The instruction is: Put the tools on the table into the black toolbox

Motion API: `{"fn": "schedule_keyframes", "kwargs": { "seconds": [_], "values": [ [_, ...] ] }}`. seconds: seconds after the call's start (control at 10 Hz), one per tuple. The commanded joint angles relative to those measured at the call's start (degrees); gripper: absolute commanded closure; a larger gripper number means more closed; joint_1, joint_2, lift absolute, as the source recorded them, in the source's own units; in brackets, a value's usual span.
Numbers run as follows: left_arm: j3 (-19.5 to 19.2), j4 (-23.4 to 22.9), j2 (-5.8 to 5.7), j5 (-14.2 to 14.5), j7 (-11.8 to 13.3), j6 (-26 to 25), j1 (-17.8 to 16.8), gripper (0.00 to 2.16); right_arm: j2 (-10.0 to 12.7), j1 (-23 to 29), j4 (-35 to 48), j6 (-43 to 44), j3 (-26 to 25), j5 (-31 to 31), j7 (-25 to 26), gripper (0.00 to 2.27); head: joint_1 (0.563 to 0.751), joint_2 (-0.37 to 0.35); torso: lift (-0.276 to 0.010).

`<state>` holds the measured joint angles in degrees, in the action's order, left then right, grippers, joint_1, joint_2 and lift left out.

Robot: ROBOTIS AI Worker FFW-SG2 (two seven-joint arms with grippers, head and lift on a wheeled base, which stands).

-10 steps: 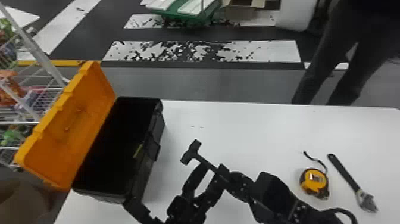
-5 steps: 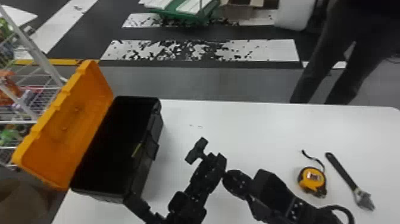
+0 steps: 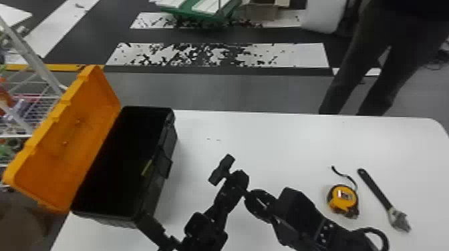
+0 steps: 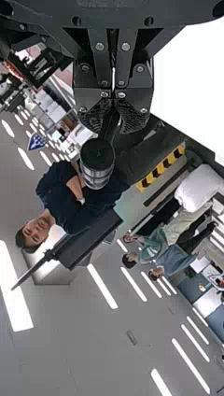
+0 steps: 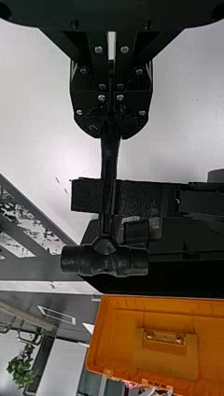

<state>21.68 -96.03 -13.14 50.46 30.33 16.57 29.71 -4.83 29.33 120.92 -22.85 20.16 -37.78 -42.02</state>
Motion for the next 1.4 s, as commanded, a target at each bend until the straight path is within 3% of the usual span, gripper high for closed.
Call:
{"fn": "schedule_keyframes", "kwargs": {
  "seconds": [0.0, 0.2, 0.3, 0.7, 0.9, 1.1, 1.3],
  "values": [
    [-0.2, -0.1, -0.04, 0.2, 1.3, 0.0, 0.1, 2.14, 0.0, 0.0, 0.4, -2.1, -0.1, 0.4, -0.1, 1.70, 0.695, 0.099, -0.039],
    [-0.3, -0.1, -0.04, 0.3, 1.2, 0.0, 0.1, 2.14, 0.0, 0.6, 1.4, -3.7, -0.5, 1.0, 0.0, 0.15, 0.695, 0.096, -0.039],
    [-0.3, -0.2, -0.13, 0.4, 1.2, 0.0, 0.1, 2.14, 0.0, 0.7, 1.9, -4.2, -0.5, 1.0, 0.1, 0.00, 0.695, 0.085, -0.039],
    [-1.3, -0.2, -0.22, 0.6, 1.0, 0.2, 0.3, 2.14, 0.0, 2.7, 4.5, -6.3, -1.1, 1.7, 0.1, 0.06, 0.695, 0.081, -0.039],
    [-3.3, -2.8, -0.40, 0.1, 0.4, 0.2, 1.4, 2.14, 0.0, 5.0, 7.2, -7.7, -3.5, 3.4, 0.1, 0.07, 0.695, 0.083, -0.039],
    [-7.4, -6.4, -0.40, -0.4, 0.2, 0.5, 3.6, 2.14, 0.0, 7.4, 8.1, -7.7, -7.5, 7.7, 0.4, 0.08, 0.695, 0.080, -0.039],
    [-11.9, -9.7, -0.40, -2.0, -0.8, 2.6, 5.2, 2.14, 1.1, 9.0, 7.7, -4.4, -13.9, 16.9, 0.4, 0.08, 0.695, 0.096, -0.039]
  ]
}}
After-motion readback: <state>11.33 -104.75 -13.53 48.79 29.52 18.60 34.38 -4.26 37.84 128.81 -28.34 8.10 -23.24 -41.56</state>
